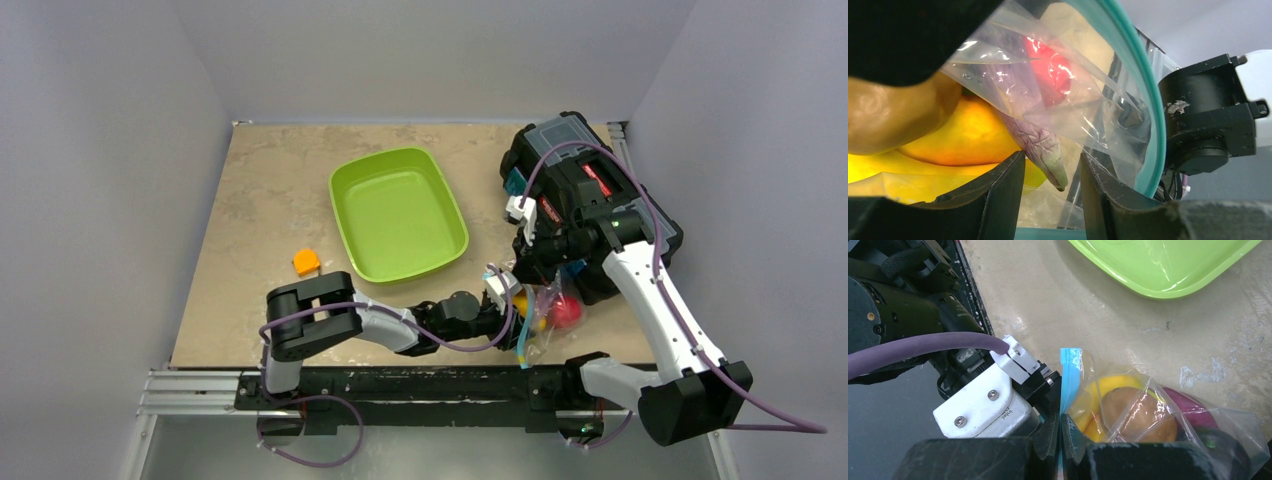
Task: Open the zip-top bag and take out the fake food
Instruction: Pick up the fake vegetable from the zipper food storage bag.
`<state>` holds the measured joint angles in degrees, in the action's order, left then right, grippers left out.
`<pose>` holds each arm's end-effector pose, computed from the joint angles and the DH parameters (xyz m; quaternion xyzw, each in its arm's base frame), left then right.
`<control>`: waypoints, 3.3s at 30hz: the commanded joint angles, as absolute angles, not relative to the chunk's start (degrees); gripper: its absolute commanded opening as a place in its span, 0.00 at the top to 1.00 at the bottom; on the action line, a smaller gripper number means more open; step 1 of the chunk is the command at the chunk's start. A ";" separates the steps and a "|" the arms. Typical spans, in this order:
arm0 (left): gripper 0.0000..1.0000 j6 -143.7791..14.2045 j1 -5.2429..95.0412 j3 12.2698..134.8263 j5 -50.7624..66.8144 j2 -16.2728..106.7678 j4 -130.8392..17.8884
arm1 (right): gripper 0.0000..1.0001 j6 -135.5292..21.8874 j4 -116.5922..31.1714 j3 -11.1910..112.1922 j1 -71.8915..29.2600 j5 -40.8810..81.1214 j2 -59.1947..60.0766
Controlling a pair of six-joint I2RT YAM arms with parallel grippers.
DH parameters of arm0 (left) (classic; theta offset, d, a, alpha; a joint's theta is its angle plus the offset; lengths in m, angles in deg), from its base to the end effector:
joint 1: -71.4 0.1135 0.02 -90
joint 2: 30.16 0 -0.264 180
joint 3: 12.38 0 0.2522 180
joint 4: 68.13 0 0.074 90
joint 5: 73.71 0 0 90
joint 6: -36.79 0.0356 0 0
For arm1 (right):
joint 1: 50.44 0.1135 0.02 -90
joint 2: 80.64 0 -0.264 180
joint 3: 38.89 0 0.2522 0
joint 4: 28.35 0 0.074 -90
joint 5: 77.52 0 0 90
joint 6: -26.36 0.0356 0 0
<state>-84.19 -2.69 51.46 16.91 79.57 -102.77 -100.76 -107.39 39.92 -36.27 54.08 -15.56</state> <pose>0.1079 -0.3770 0.1595 0.2808 0.7202 -0.5010 0.3892 0.1840 0.0708 0.3214 -0.4637 0.7904 0.3002 0.2649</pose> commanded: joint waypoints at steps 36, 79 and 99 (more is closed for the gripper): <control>1.00 -77.55 -4.32 51.61 29.23 71.64 -93.61 | 1.00 -100.17 -106.11 41.51 -38.58 57.80 -17.15; 1.00 -75.77 7.24 67.43 1.39 49.35 -27.86 | 1.00 -101.25 -103.19 39.29 -38.49 55.52 -20.03; 1.00 -69.40 9.37 56.87 -4.01 29.69 -22.50 | 1.00 -100.90 -102.68 38.81 -38.66 56.73 -20.52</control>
<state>-71.80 8.77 59.73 -1.95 35.38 -23.63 -101.13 -103.94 38.79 -38.52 55.53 -19.65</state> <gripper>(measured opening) 0.197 0.005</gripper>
